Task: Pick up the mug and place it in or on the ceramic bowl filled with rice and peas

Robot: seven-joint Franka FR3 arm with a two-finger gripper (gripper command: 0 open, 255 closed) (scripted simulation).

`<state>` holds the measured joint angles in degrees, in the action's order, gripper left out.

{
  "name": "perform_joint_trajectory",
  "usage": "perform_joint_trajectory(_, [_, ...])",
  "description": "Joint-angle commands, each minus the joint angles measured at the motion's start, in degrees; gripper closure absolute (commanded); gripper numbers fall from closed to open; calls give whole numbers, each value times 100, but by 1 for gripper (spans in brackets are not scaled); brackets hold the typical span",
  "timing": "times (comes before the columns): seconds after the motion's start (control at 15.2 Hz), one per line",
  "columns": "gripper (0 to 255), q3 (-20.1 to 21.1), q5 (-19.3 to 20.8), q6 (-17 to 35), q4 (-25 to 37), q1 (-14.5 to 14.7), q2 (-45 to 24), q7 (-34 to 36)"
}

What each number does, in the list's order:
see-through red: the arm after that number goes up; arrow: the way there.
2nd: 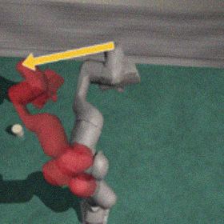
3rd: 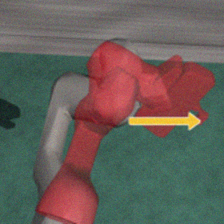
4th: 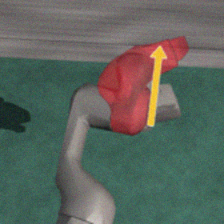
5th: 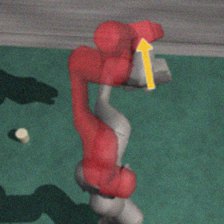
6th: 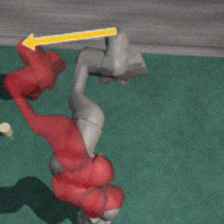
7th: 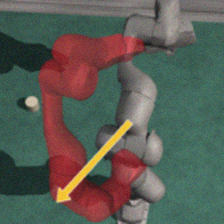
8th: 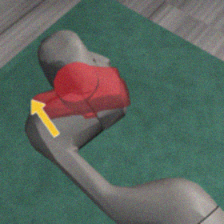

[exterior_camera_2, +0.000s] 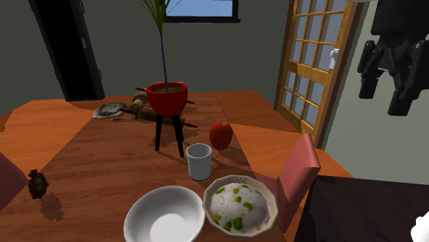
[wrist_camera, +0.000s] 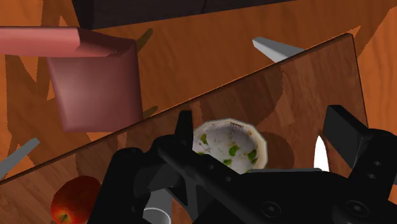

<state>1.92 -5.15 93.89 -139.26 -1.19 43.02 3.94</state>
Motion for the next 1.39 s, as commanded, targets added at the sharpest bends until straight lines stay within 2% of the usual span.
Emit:
perform_joint_trajectory(0.0, [0, 0, 0, 0, 0, 0, 0, 0])
perform_joint_trajectory(0.66, [0, -249, 377, 1539, 409, -163, -1982, -586])
perform_joint_trajectory(1.32, [0, -432, 611, 2541, 1586, -290, -4160, -1034])
